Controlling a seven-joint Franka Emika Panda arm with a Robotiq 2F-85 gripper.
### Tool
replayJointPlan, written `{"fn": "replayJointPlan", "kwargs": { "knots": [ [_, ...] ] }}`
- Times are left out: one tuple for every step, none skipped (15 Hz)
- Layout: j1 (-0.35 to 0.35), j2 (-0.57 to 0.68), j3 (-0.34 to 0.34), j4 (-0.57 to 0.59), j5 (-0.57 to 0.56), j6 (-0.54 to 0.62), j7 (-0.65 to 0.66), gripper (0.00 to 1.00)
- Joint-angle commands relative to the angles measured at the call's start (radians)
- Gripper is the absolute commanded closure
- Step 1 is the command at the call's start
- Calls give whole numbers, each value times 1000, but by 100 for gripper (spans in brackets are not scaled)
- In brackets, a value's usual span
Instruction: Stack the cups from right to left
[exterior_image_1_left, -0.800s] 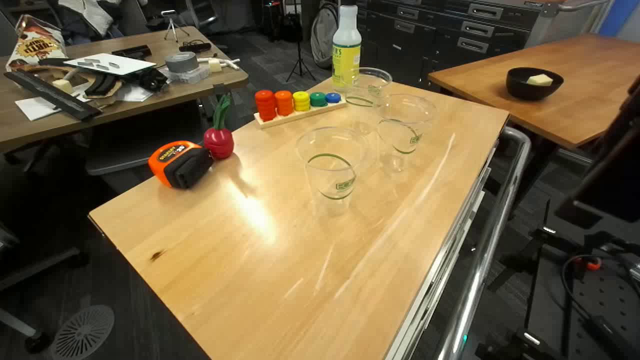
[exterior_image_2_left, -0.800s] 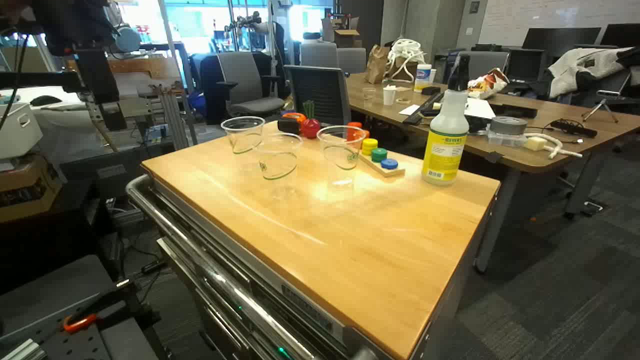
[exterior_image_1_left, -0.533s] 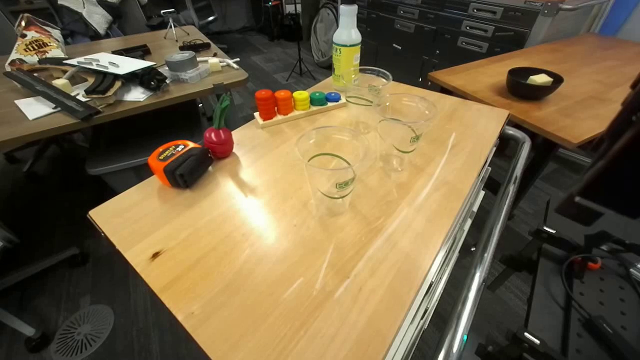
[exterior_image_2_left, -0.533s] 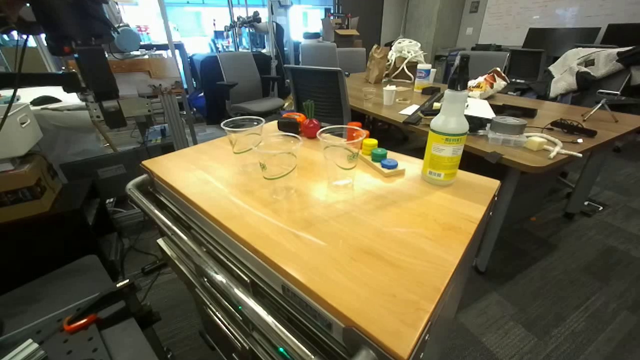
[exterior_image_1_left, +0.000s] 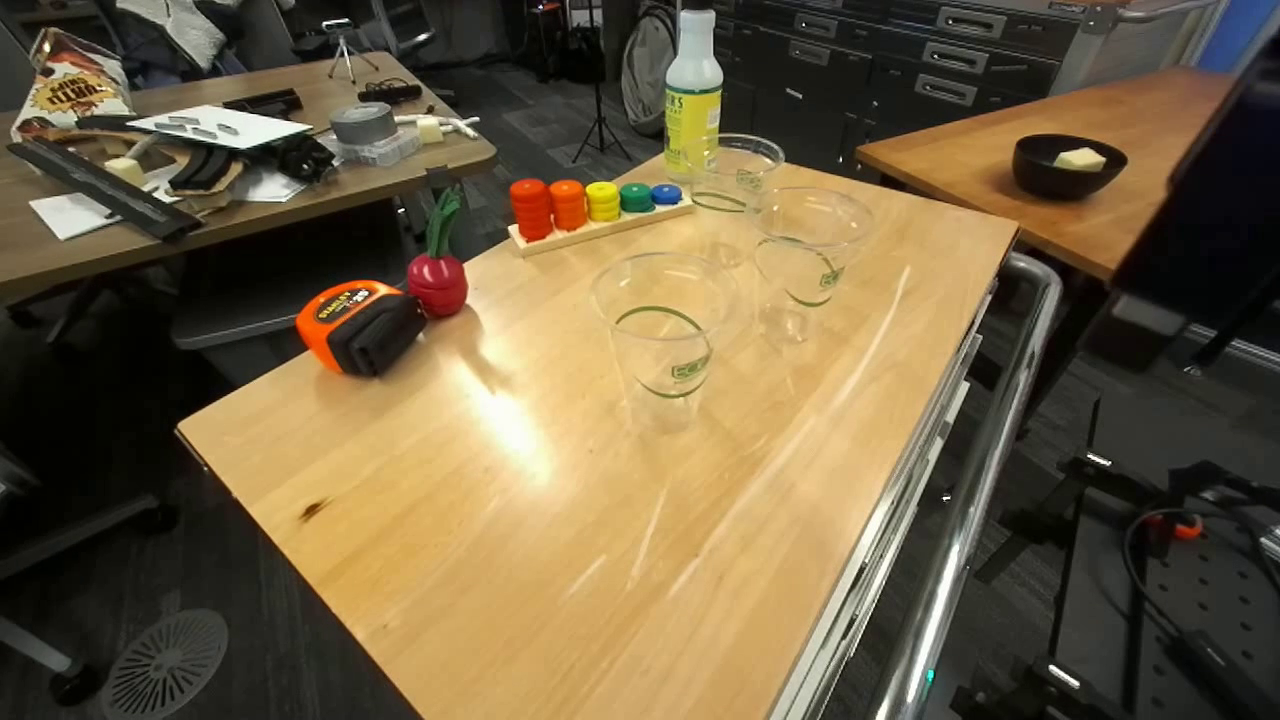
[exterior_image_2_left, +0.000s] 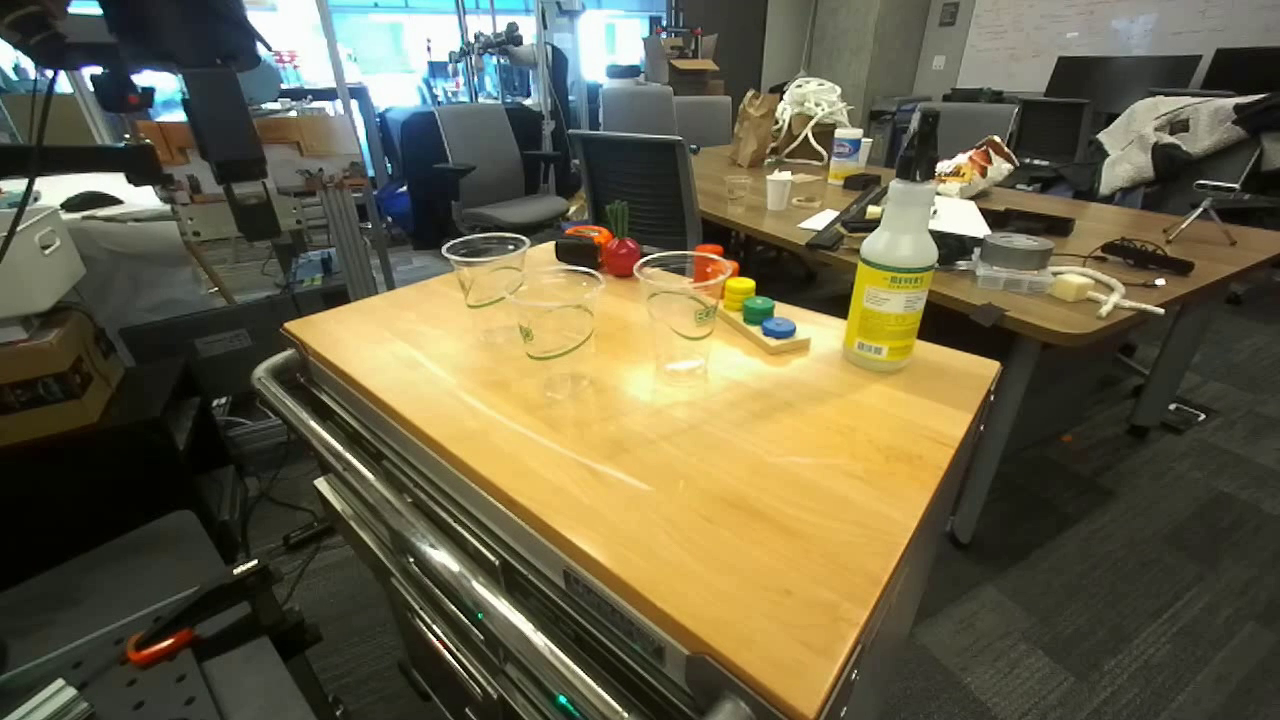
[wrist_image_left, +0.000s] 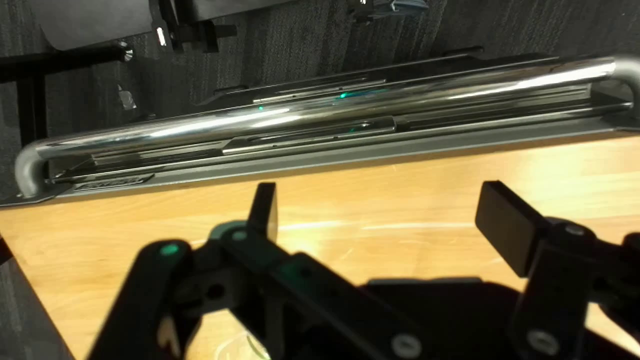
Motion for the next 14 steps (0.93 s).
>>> {"fn": "replayJointPlan", "kwargs": {
  "knots": [
    [-45,28,-86,70,-27,-7,-58,0],
    [-61,39,-108,88,-34,-3,-72,0],
    [-77,51,-126,103,-39,10,-80,0],
    [-94,70,-143,120,-52,22,-92,0],
    [-110,92,-154,134,-67,44,-95,0],
    [-125,120,-168,147,-76,67,-102,0],
    [-137,152,-178,162,-82,91,-105,0],
    [-145,188,-188,177,-85,108,-110,0],
    [-151,224,-199,193,-84,121,-115,0],
    [-153,258,-207,207,-83,132,-122,0],
    [-158,295,-212,219,-91,144,-125,0],
    [-163,332,-216,232,-103,150,-129,0],
    [-164,361,-220,246,-115,151,-129,0],
    [-166,388,-225,256,-132,152,-129,0]
  ]
}}
